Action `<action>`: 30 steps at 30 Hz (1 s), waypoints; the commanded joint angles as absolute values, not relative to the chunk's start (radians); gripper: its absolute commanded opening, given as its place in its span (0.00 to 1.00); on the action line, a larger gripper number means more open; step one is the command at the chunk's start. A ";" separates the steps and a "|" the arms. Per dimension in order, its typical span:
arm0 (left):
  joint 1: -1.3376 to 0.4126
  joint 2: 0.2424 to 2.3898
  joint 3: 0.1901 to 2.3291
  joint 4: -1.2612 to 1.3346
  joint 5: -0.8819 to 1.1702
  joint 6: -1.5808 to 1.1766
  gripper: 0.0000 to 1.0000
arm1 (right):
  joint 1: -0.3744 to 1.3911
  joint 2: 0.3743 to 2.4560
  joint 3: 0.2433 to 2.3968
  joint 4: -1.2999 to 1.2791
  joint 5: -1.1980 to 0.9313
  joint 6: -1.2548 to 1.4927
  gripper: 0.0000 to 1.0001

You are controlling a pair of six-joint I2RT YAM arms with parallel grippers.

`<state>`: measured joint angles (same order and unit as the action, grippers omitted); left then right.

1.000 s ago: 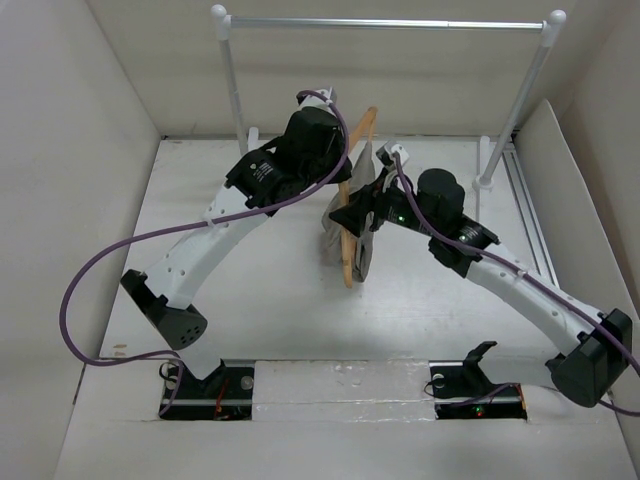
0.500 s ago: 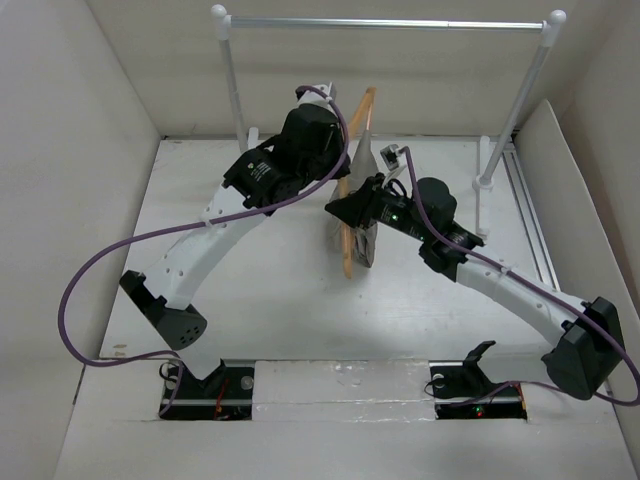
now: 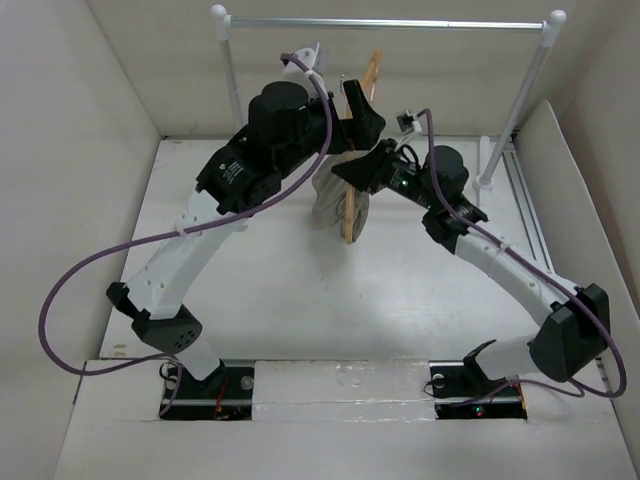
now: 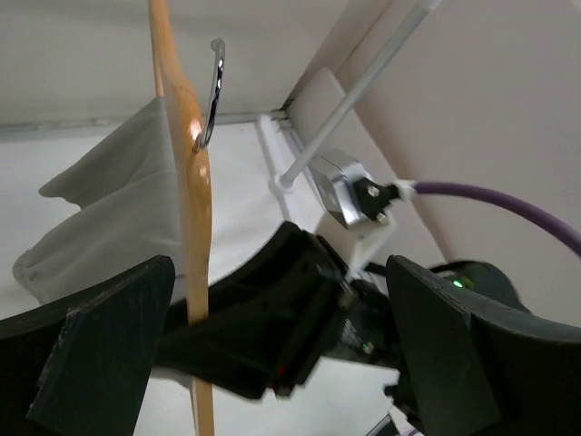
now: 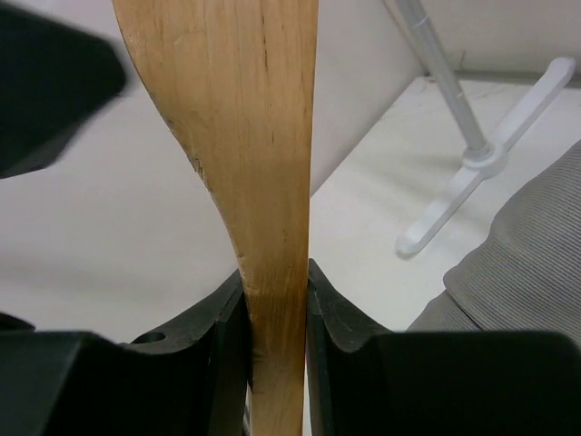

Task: Place the trousers on the hanger
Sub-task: Place trousers on hanger, then hang the hanger with trousers onto the clothesline

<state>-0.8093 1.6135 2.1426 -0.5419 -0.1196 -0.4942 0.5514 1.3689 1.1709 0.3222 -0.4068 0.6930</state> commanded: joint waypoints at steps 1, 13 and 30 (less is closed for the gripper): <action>-0.811 1.494 2.235 -0.460 -0.092 -0.442 0.99 | 0.480 1.368 1.287 0.482 -0.436 0.673 0.00; -0.802 1.229 1.863 -0.428 -0.304 -0.399 0.99 | 0.137 1.390 1.342 0.515 -0.552 0.735 0.00; -0.762 1.177 1.583 -0.402 -0.219 -0.500 0.99 | -0.152 1.586 1.417 0.673 -0.729 0.882 0.00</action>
